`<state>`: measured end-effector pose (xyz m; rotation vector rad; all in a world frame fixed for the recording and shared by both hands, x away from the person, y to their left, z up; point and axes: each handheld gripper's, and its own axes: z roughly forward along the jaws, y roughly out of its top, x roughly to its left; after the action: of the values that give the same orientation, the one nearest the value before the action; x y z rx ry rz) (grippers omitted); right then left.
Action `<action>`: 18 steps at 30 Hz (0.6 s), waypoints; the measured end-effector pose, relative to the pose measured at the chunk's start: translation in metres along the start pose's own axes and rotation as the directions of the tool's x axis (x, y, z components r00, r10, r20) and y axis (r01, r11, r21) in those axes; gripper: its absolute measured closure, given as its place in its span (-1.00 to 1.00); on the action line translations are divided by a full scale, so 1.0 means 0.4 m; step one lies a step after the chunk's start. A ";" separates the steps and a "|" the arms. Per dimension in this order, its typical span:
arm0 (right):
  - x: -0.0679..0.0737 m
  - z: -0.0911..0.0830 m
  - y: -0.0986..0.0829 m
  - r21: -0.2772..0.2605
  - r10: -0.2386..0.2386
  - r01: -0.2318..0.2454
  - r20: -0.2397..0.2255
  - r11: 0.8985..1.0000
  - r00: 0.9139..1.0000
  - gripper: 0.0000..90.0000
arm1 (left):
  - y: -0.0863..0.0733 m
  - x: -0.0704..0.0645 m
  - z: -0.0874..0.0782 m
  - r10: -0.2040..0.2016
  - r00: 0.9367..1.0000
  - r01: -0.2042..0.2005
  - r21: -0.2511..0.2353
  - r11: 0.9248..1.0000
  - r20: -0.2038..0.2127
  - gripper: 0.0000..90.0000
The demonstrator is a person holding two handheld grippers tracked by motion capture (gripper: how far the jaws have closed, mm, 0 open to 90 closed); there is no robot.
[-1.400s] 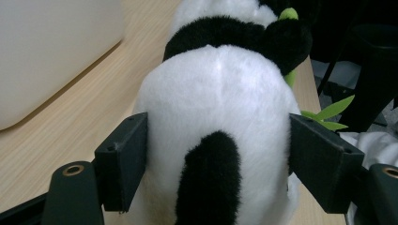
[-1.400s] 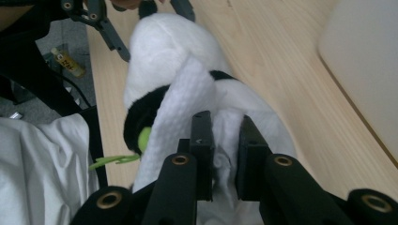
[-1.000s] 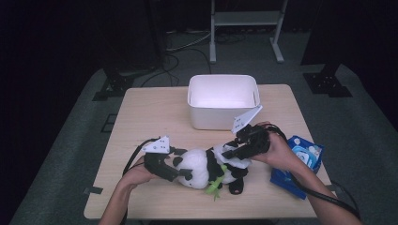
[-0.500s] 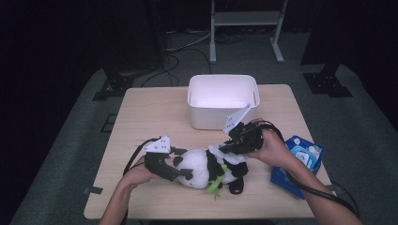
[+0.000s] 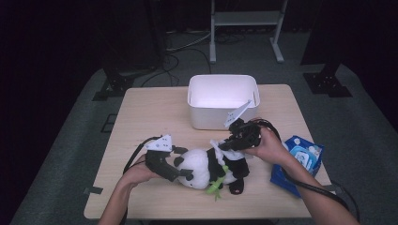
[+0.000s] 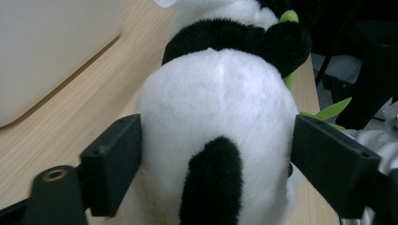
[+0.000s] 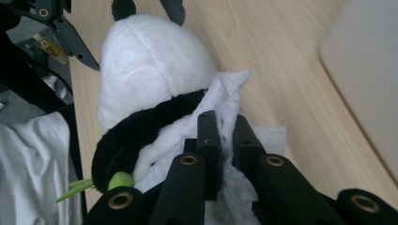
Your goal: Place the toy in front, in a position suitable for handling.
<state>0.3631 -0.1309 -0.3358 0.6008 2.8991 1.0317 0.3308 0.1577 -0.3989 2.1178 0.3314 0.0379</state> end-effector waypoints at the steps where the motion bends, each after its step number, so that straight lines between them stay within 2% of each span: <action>1: -0.002 0.000 -0.003 0.001 0.000 0.000 -0.003 1.000 1.000 0.88 | 0.005 0.000 0.003 -0.008 1.000 0.008 0.014 1.000 -0.002 -0.78; 7: -0.003 0.000 -0.017 -0.006 0.023 -0.024 -0.041 1.000 0.999 0.88 | 0.020 0.007 0.024 -0.055 0.999 0.055 0.070 0.996 -0.002 -0.95; 12: 0.005 0.004 -0.033 -0.009 0.030 -0.031 -0.062 0.999 0.998 0.89 | 0.025 0.001 0.042 -0.062 0.998 0.060 0.100 0.993 0.020 -0.97; 14: 0.009 0.004 -0.039 -0.009 0.041 -0.042 -0.074 0.999 0.996 0.89 | 0.026 -0.003 0.049 -0.045 0.999 0.041 0.111 0.993 0.028 -0.97; 15: 0.009 0.004 -0.042 -0.014 0.038 -0.039 -0.079 0.999 0.996 0.89 | 0.027 -0.006 0.051 -0.036 0.999 0.031 0.114 0.993 0.036 -0.95; 17: 0.011 0.002 -0.049 -0.024 0.042 -0.044 -0.087 0.999 0.995 0.89 | 0.029 -0.009 0.049 -0.012 0.999 0.008 0.114 0.993 0.033 -0.78; 18: 0.010 -0.001 -0.051 -0.030 0.045 -0.048 -0.089 0.998 0.995 0.89 | 0.032 -0.009 0.046 0.006 1.000 -0.009 0.119 0.993 0.027 -0.62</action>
<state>0.3523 -0.1441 -0.3475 0.6400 2.9506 1.1363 0.3330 0.1350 -0.3976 2.2359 0.3167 -0.0065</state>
